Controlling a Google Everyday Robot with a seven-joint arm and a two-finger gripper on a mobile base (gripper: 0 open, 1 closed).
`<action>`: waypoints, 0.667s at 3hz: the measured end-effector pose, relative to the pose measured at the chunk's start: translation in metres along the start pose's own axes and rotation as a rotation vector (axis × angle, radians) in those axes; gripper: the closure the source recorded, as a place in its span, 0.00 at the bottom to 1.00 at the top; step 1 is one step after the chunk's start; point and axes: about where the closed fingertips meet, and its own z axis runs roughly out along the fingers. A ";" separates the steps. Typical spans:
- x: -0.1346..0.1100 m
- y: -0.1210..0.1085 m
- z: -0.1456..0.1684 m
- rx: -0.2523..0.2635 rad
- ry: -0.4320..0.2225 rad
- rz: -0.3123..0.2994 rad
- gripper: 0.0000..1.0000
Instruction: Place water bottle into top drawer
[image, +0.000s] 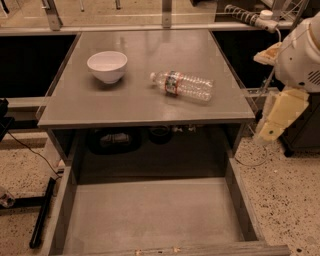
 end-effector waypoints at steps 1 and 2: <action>-0.020 -0.019 0.012 0.023 -0.136 -0.096 0.00; -0.020 -0.019 0.012 0.024 -0.136 -0.096 0.00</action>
Offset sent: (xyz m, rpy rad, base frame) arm 0.0207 0.0125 0.0010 0.0742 -0.0590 0.0845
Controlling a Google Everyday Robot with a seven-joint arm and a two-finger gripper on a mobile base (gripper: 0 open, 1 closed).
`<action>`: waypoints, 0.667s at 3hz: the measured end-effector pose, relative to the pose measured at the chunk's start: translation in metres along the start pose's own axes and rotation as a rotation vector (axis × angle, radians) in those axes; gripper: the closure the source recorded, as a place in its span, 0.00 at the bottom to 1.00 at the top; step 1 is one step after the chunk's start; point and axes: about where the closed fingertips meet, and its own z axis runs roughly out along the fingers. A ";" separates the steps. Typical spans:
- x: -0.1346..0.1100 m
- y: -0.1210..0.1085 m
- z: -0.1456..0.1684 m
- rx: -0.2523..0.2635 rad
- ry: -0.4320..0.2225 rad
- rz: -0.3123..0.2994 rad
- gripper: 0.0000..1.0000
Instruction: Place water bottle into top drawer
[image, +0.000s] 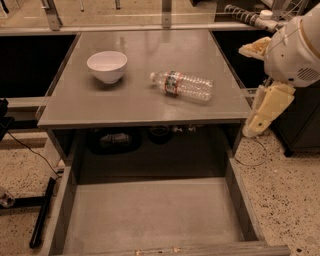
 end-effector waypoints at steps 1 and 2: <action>0.001 -0.017 0.012 0.017 -0.009 -0.009 0.00; 0.005 -0.043 0.039 0.011 -0.061 0.018 0.00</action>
Offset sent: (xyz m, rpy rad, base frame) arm 0.1034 0.0009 -0.0431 0.1486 0.0119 -0.0021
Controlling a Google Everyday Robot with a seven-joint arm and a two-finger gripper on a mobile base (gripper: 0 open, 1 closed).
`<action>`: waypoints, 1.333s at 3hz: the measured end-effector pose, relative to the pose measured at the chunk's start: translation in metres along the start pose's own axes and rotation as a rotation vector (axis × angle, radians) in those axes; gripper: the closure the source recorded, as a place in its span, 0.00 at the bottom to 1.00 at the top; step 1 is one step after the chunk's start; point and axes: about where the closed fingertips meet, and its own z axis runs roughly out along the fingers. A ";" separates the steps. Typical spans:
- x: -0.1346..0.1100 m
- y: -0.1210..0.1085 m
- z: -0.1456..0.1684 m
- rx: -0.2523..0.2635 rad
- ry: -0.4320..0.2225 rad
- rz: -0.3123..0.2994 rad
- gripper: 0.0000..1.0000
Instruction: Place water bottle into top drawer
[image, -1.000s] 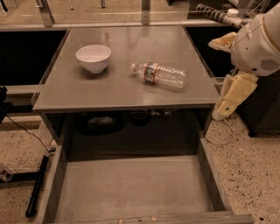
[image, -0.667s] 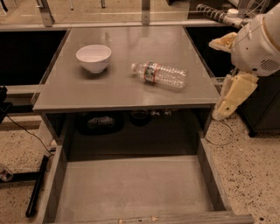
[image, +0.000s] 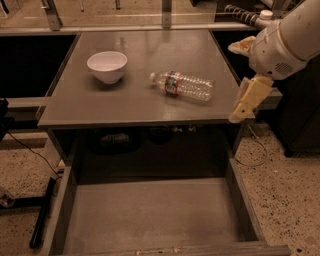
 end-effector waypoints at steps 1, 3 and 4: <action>0.009 -0.015 0.034 -0.029 -0.089 0.048 0.00; 0.010 -0.045 0.090 -0.059 -0.195 0.095 0.00; -0.007 -0.058 0.106 -0.072 -0.245 0.087 0.00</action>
Offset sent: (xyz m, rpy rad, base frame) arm 0.0865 0.0100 -0.0802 0.2493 0.0833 -0.0030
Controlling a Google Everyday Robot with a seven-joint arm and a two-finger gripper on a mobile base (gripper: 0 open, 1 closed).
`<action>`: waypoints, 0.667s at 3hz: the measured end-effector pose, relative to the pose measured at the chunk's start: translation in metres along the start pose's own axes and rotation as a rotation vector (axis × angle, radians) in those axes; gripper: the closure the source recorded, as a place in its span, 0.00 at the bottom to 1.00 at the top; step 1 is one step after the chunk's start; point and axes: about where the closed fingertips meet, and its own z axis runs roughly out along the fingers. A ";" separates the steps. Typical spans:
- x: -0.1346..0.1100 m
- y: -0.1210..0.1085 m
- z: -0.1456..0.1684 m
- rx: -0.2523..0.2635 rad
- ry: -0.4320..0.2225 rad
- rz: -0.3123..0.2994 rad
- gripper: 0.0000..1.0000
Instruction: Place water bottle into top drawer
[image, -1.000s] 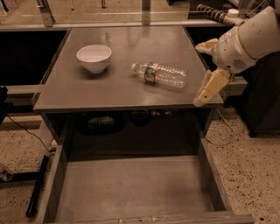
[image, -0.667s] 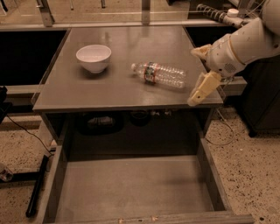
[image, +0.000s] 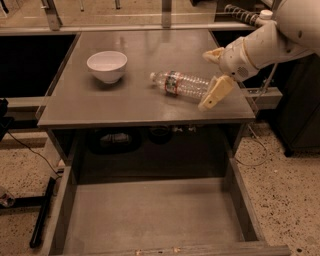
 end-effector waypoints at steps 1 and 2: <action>0.001 -0.011 0.021 -0.017 -0.009 0.013 0.00; 0.006 -0.024 0.038 -0.021 0.012 0.039 0.00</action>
Offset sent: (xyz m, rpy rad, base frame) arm 0.0581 0.0141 -0.0339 -0.0142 0.0654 -0.0552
